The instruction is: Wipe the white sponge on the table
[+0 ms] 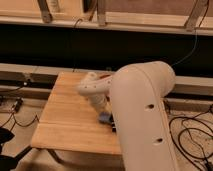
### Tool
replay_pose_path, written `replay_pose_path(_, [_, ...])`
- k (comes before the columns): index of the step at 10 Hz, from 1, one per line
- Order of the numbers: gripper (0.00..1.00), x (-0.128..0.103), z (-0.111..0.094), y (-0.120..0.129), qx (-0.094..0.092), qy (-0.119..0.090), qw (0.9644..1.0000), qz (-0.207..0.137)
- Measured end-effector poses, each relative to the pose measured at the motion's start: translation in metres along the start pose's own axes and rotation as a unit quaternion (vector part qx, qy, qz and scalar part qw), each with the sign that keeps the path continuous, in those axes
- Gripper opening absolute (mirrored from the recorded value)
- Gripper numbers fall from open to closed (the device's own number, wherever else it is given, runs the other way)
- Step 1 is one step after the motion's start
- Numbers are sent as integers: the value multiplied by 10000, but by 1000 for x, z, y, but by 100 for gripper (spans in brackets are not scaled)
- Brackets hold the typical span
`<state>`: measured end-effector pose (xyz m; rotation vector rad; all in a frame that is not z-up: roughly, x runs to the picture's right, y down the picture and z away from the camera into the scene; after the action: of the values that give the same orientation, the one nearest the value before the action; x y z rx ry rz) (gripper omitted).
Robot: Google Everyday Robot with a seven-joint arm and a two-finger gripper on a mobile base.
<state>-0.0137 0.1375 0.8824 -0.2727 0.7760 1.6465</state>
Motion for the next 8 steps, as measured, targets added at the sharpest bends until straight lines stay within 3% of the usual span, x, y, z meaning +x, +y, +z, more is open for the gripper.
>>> replay_pose_path(3, [12,-19,3,32,-412,-22,9991,62])
replay_pose_path(5, [12,-16,-2,58,-682,18,9976,-143])
replay_pose_path(8, [12,25,-24,98,-973,38,9912,-902])
